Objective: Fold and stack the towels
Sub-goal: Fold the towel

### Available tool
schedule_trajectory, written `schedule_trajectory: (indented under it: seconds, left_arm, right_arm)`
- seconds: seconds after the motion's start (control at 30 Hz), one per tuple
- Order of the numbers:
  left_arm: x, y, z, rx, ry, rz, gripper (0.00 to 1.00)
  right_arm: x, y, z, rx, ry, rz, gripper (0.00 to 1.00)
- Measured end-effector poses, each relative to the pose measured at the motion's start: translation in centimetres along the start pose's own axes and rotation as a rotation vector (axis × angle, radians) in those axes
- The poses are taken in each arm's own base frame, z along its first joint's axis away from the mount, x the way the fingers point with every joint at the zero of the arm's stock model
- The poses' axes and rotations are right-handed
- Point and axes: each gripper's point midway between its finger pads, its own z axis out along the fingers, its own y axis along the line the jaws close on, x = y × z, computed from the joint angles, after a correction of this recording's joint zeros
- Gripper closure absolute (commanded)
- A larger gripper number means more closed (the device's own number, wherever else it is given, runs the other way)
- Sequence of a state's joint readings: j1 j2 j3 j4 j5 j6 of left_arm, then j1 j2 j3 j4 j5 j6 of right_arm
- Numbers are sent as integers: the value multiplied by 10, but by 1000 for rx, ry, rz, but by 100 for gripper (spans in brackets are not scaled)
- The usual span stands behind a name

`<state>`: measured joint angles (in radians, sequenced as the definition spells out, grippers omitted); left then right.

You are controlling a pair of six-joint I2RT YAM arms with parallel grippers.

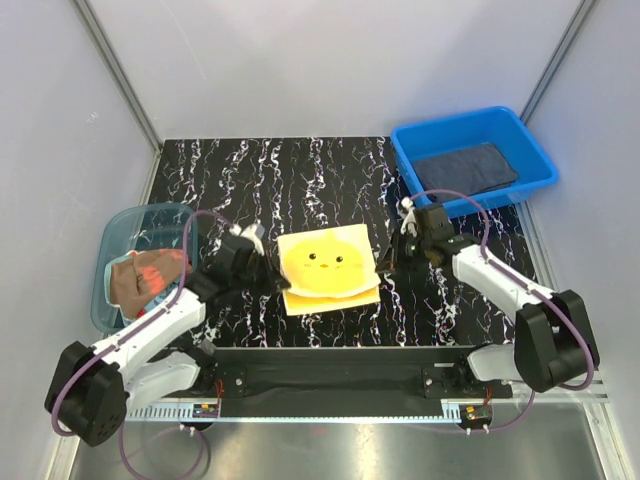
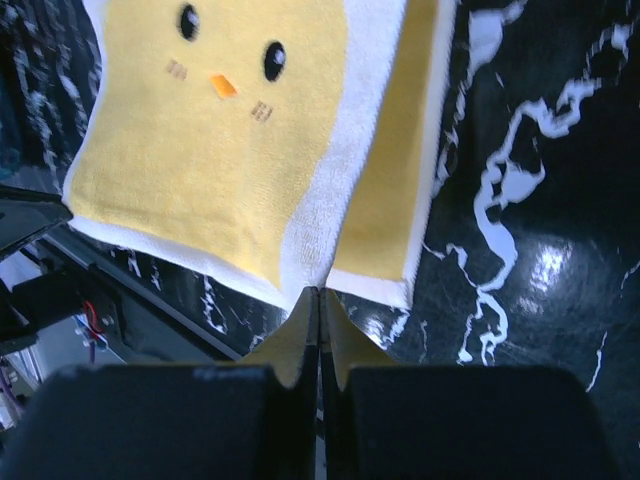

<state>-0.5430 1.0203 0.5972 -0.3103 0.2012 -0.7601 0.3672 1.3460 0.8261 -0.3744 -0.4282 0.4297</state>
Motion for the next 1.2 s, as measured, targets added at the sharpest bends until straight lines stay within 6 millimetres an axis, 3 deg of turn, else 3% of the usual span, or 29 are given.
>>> schedule_trajectory:
  seconds: [0.17,0.27,0.4,0.5,0.73,0.97,1.2]
  left_arm:
    - [62,53,18,-87,140,-60,100]
    - [83,66,24,-113,207,-81,100]
    - [80,61,31,-86,200,-77,98]
    - [80,60,31,-79,199,-65,83]
    - [78,50,24,-60,214,-46,75]
    - [63,34,16,-24,172,-25,74]
    - [67,39,18,-39,186,-35,72]
  right_arm:
    - [45,-35,16,72,103,56,100]
    - [64,-52,25,111,151,81,100]
    - [67,-60,33,124,159,87,100]
    - [64,-60,36,119,142,83,100]
    - [59,-62,33,153,115,109,76]
    - [40,-48,16,153,35,103,69]
    - [51,-40,19,155,68,70,68]
